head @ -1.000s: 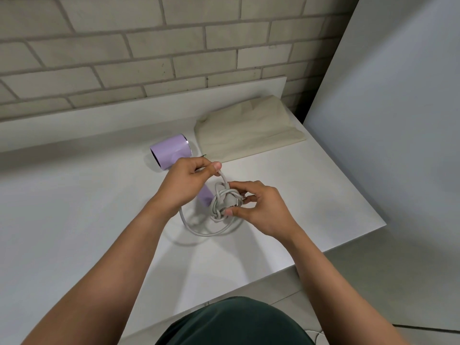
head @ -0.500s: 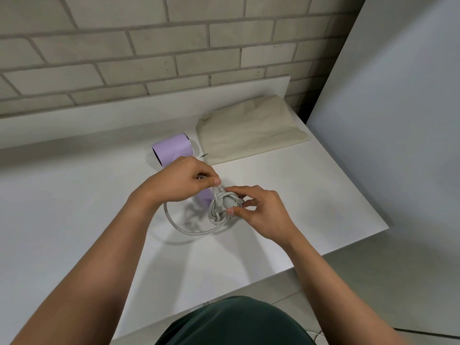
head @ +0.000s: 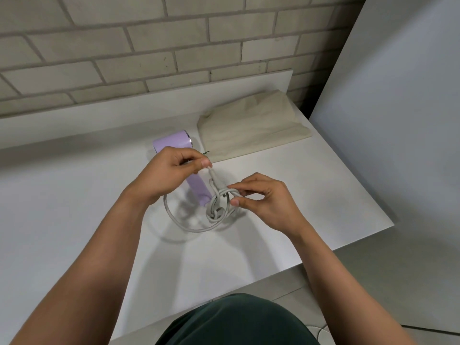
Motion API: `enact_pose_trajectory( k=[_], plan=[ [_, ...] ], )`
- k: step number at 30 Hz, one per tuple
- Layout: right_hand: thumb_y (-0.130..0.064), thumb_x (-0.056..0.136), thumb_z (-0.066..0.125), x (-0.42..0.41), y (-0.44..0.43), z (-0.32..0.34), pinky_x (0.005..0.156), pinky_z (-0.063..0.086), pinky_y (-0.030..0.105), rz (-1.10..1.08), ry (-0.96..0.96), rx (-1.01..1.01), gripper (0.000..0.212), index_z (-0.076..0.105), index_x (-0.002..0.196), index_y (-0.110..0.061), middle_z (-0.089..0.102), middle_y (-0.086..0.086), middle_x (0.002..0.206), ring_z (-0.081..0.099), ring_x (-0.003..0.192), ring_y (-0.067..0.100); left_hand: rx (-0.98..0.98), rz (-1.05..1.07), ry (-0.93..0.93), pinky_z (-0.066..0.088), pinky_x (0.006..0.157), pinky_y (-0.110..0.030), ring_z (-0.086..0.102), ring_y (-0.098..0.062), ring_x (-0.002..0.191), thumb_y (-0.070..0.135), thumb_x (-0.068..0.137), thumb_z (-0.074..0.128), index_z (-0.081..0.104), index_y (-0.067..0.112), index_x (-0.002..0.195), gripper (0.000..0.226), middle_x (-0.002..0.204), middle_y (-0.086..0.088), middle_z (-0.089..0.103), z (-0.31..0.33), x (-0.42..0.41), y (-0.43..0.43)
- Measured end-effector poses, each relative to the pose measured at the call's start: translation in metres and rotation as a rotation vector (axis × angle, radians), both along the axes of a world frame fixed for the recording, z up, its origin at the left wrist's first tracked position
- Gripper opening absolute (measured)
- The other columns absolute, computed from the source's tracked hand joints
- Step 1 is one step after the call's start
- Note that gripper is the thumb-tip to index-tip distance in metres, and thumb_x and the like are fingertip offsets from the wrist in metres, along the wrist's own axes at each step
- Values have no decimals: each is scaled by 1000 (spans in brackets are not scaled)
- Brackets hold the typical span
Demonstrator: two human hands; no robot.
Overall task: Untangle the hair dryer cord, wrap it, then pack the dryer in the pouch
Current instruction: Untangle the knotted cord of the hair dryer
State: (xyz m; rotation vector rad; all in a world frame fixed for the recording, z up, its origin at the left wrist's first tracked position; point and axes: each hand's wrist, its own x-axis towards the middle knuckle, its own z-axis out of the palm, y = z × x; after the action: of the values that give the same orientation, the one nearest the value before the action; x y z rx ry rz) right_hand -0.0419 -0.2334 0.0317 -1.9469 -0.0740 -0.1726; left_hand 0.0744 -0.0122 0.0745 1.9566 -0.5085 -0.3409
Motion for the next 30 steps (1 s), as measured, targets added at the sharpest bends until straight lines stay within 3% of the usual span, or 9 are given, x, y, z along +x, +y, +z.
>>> enact_pose_trajectory(
  k=[4,8,13,16,21,25,30],
  plan=[
    [-10,87,82,-1,-1,-5,82,51,13,-64,53,-50,16,78,98,-20,73,-3,93,70,86,10,-208,203,75,30,50,-20,38,-10,60,25,101,65,80,18,95,18,66,8,53,-3,11,7],
    [-5,86,77,-4,2,-6,71,49,12,-94,92,-73,15,69,88,-18,71,-11,87,66,81,5,-106,346,-2,35,51,-19,46,-5,55,27,100,65,80,24,94,16,66,13,60,-9,17,7],
    [-4,85,78,-3,5,-6,72,58,25,-89,68,-70,16,70,86,-17,70,-11,84,65,84,9,267,137,-63,44,67,-17,62,-4,78,18,100,61,78,27,101,19,88,10,72,-18,12,-10],
    [-7,83,82,-2,7,-6,74,50,14,-104,37,-88,17,73,86,-21,72,-8,84,66,81,11,323,-44,37,39,52,-8,58,8,60,15,99,62,79,21,100,18,83,8,75,-17,6,-22],
    [-16,85,83,-3,6,-5,72,49,14,-156,75,-63,14,76,90,-27,71,-10,87,66,77,12,451,-182,119,44,61,-13,65,0,64,8,94,60,73,25,102,22,66,16,72,-20,4,-32],
    [-23,86,82,-1,5,-6,71,55,27,-199,131,-69,10,76,91,-30,71,-8,88,67,72,15,560,-256,20,46,68,-22,62,-5,75,9,94,58,73,21,99,19,76,16,71,-29,5,-32],
    [-20,88,80,-1,7,-4,65,53,27,-226,175,-69,8,75,91,-25,70,-5,84,65,61,14,565,-320,-24,43,76,-23,62,-6,85,15,101,55,76,22,102,23,91,18,71,-41,2,-20]
  ],
)
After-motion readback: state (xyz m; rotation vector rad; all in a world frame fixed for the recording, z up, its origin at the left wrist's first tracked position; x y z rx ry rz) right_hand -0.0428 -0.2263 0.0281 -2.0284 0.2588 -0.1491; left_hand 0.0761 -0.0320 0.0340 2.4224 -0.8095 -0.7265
